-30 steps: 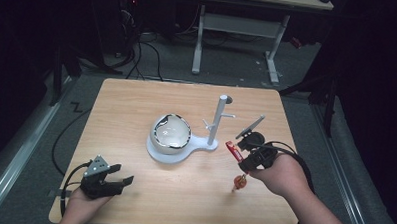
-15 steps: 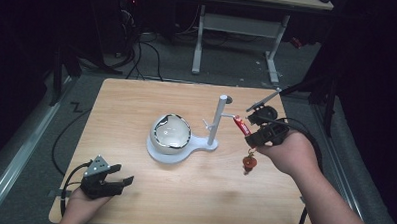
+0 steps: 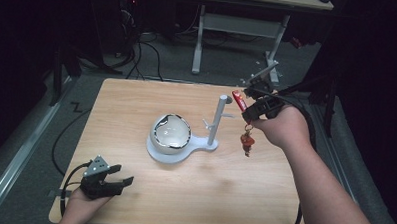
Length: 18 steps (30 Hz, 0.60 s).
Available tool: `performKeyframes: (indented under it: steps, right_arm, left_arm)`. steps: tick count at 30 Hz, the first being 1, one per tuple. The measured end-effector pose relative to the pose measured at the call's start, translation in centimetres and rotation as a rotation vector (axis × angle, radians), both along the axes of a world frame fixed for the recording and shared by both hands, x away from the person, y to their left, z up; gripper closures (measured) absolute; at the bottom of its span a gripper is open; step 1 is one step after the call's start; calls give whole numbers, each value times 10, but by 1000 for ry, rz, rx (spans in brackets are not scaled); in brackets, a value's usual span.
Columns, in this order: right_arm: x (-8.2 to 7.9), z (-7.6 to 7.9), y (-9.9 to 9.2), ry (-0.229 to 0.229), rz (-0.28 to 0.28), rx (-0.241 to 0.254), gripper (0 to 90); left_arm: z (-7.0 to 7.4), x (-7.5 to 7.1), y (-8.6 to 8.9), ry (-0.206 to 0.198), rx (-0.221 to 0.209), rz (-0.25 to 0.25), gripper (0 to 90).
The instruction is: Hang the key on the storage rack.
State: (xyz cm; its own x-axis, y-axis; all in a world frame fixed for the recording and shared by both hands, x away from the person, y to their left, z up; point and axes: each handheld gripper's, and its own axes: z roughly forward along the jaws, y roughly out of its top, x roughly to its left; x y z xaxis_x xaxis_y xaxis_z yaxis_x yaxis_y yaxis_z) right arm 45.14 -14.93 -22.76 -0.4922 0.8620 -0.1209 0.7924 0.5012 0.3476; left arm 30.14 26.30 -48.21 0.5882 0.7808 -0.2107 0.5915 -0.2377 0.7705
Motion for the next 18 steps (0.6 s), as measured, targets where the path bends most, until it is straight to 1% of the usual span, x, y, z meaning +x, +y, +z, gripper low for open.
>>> performKeyframes:
  steps: [4,7,13,18]
  right_arm:
    - [11,-1,9,9,-2,3,739]
    - [19,-5,13,14,-7,17,739]
    - [33,-12,22,27,-16,27,739]
    - [38,-13,24,26,-21,30,739]
  left_arm:
    - [0,-1,1,-1,-2,-1,313]
    - [1,-1,2,0,-8,2,313]
    - [1,-1,3,3,-12,1,313]
    - [0,-1,2,5,-11,-3,313]
